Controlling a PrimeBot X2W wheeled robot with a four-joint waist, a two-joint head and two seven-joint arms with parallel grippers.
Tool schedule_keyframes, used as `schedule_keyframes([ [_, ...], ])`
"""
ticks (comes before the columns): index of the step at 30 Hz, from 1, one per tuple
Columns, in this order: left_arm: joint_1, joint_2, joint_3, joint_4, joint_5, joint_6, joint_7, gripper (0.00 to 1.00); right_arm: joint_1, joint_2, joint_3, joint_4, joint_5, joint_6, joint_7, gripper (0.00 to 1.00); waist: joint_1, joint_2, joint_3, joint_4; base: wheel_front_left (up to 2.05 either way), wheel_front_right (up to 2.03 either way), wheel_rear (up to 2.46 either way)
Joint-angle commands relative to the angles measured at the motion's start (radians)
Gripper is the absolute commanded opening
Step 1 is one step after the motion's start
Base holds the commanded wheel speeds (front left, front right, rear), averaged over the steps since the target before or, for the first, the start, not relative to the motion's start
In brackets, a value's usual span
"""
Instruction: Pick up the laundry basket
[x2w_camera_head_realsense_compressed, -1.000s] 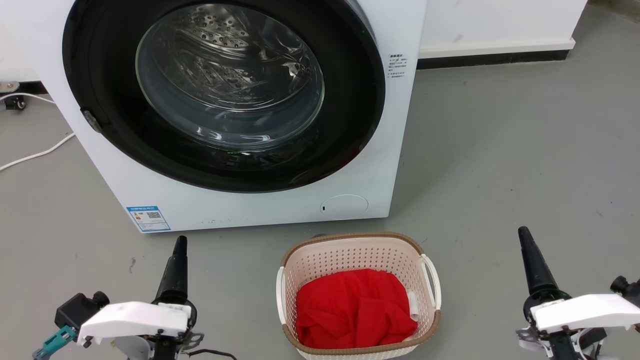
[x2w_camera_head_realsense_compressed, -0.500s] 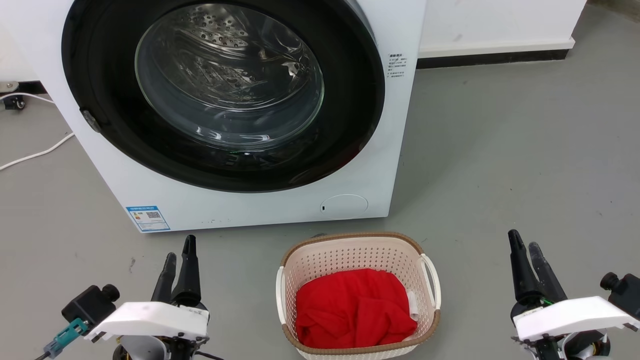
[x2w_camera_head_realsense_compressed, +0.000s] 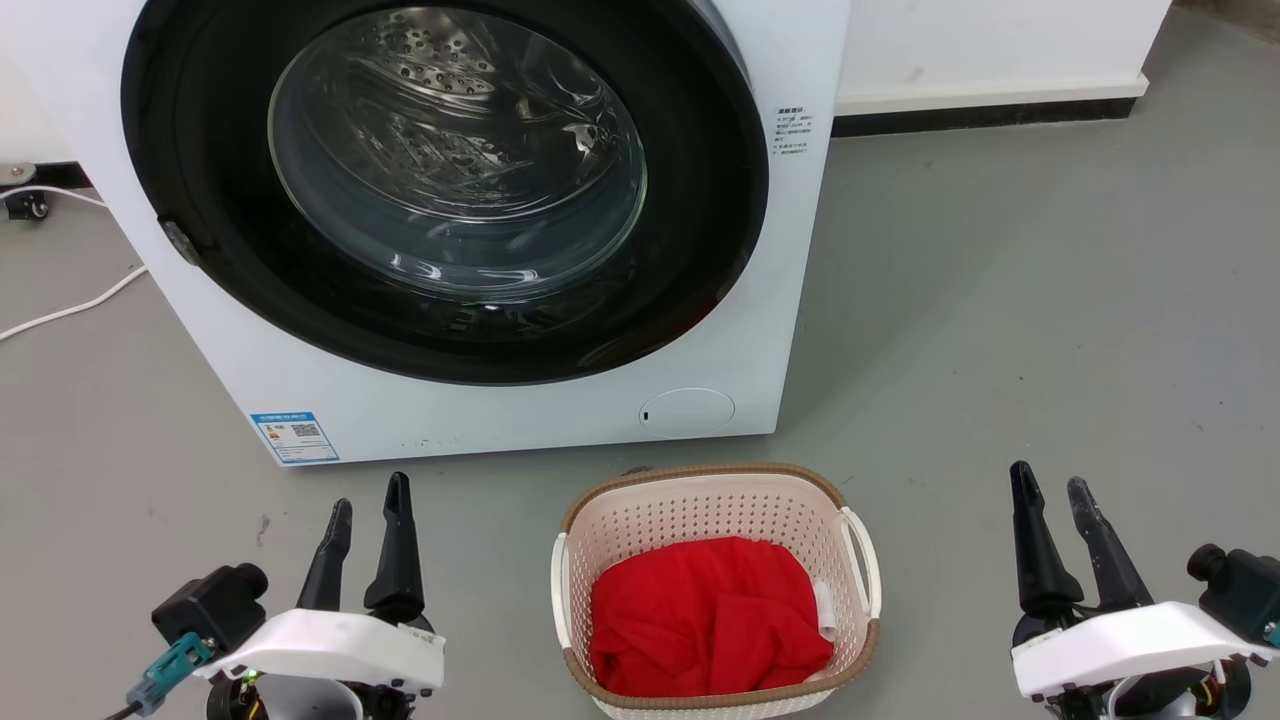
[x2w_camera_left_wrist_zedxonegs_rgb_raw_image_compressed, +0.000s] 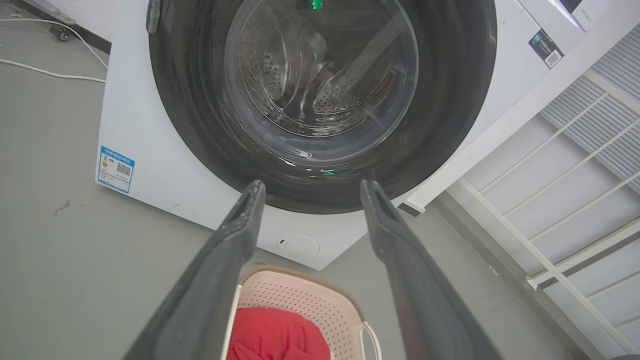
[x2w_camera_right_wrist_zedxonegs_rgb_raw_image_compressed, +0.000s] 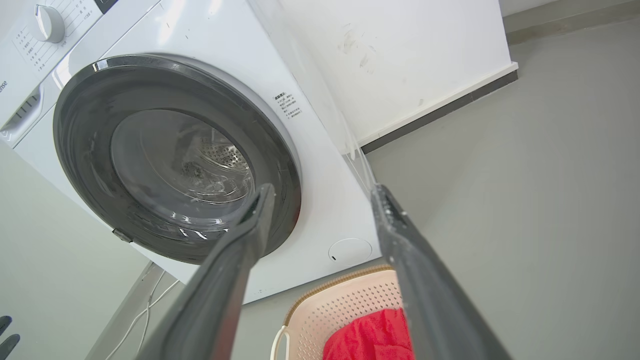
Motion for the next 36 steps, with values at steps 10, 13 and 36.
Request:
schedule_keyframes([
  [10, 0.014, 0.004, -0.011, -0.011, 0.129, 0.013, -0.036, 1.0, 0.017, -0.004, 0.004, -0.026, -0.146, 0.0, -0.033, 1.0, 0.0, 0.0, -0.001, -0.002, 0.0, 0.0, 0.0],
  [13, 0.017, 0.004, -0.013, -0.012, 0.162, 0.016, -0.045, 1.0, 0.02, -0.004, 0.006, -0.029, -0.181, 0.0, -0.041, 1.0, 0.0, 0.0, -0.001, -0.001, 0.0, 0.0, 0.0],
  [36, 0.04, 0.004, -0.036, -0.024, 0.385, 0.041, -0.098, 1.0, 0.049, -0.004, 0.008, -0.044, -0.411, 0.0, -0.095, 1.0, 0.0, 0.0, -0.006, -0.002, 0.0, 0.0, 0.0],
])
